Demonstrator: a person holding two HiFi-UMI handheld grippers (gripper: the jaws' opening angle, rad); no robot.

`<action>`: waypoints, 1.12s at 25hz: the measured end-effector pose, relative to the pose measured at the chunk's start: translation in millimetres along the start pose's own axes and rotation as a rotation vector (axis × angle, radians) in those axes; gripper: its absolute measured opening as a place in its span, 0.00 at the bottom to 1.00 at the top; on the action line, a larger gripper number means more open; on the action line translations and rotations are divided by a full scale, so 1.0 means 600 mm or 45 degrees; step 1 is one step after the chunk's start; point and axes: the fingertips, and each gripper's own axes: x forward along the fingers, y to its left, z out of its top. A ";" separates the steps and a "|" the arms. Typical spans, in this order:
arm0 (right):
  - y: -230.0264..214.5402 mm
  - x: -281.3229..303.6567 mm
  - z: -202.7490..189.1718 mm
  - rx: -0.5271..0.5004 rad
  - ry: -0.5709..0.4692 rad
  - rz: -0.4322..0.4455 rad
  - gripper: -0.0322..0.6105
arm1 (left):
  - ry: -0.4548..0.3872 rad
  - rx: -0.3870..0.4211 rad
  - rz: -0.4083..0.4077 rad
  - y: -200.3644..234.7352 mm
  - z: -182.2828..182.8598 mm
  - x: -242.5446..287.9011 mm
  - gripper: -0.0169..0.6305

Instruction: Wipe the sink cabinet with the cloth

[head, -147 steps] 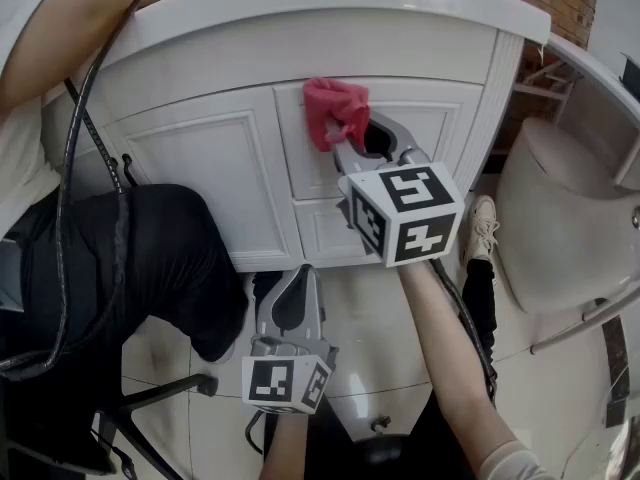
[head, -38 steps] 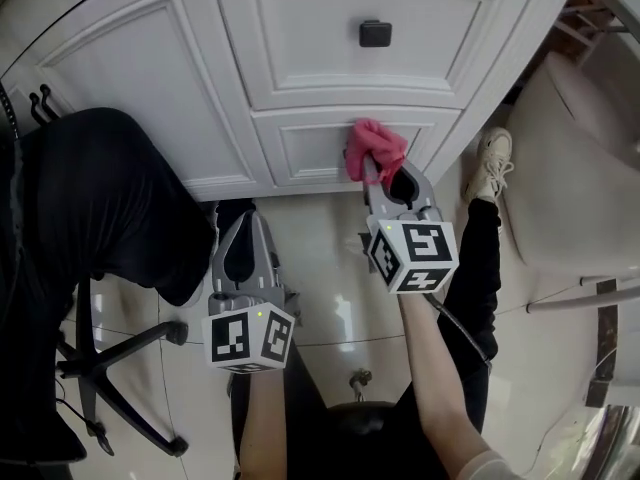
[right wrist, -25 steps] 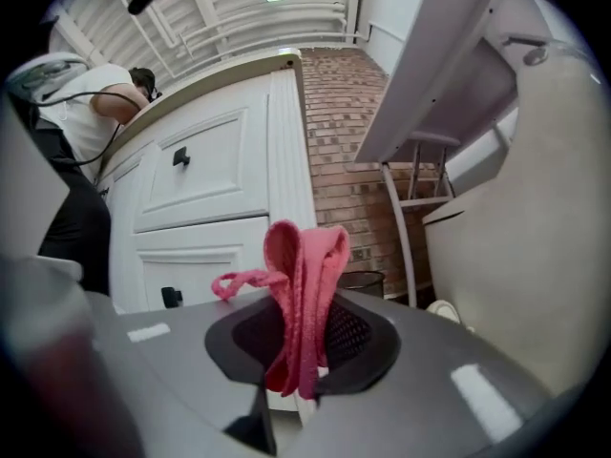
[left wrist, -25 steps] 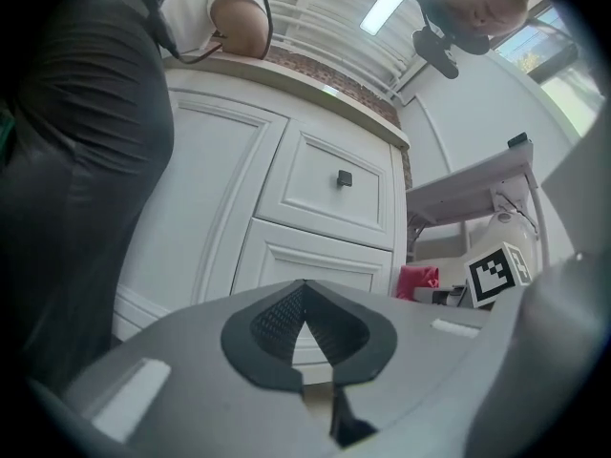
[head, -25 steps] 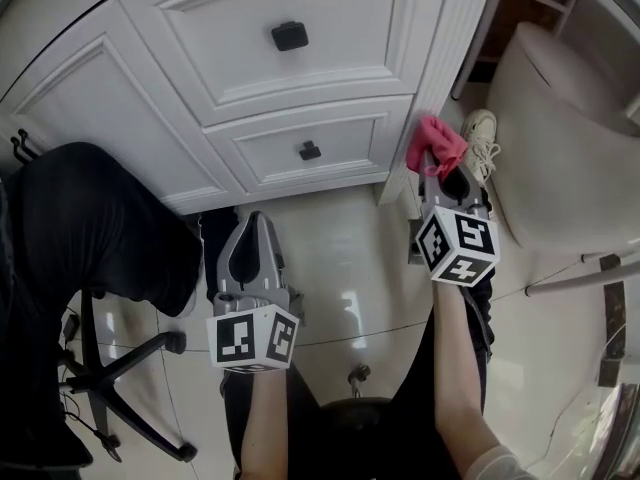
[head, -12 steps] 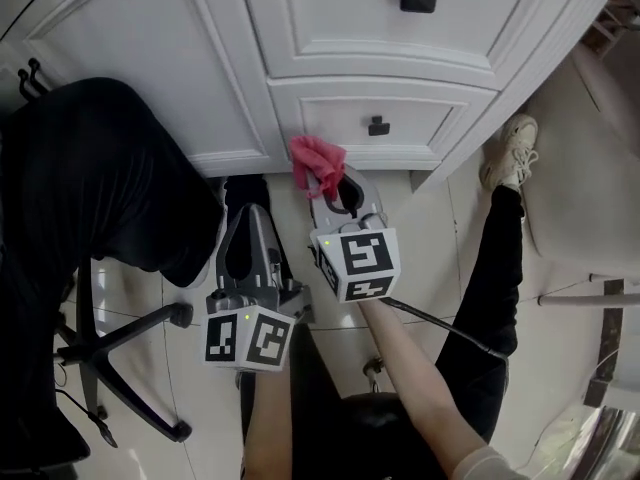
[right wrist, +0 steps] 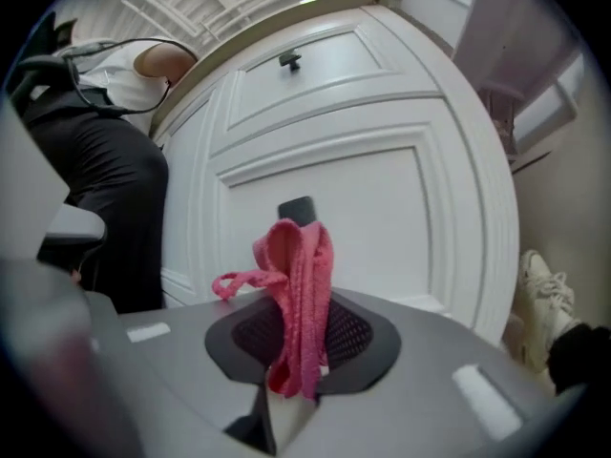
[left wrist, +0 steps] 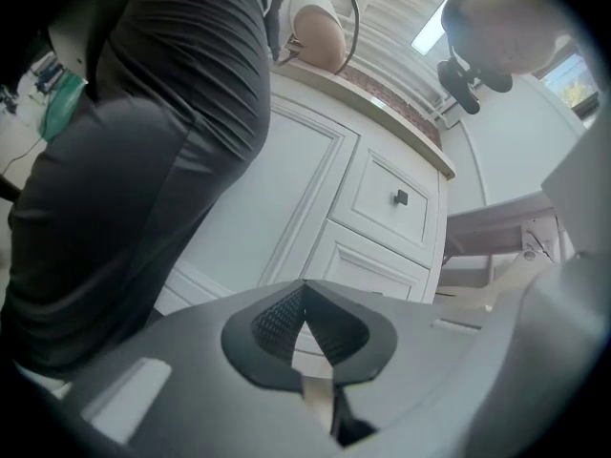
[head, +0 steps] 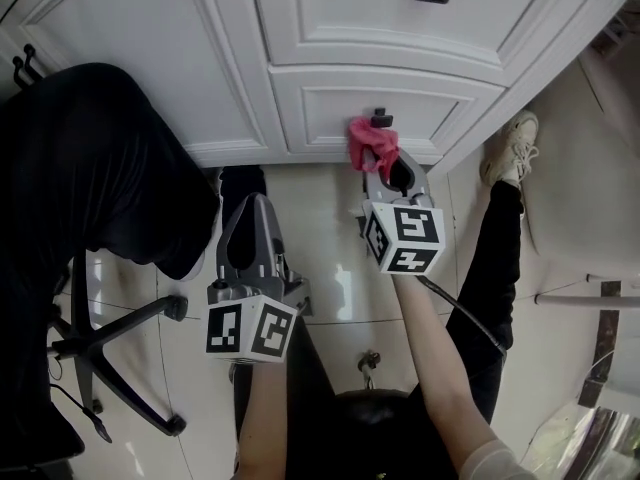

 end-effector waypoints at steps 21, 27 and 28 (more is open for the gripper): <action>-0.178 -0.257 0.043 0.301 -0.072 -0.347 0.16 | 0.093 0.159 -0.031 -0.109 -0.026 -0.044 0.05; -0.039 -0.388 0.070 0.143 -0.069 -0.184 0.16 | 0.006 0.275 -0.194 -0.223 0.052 -0.114 0.05; -0.027 -0.398 0.080 0.138 -0.082 -0.166 0.16 | -0.021 0.277 -0.207 -0.234 0.069 -0.125 0.05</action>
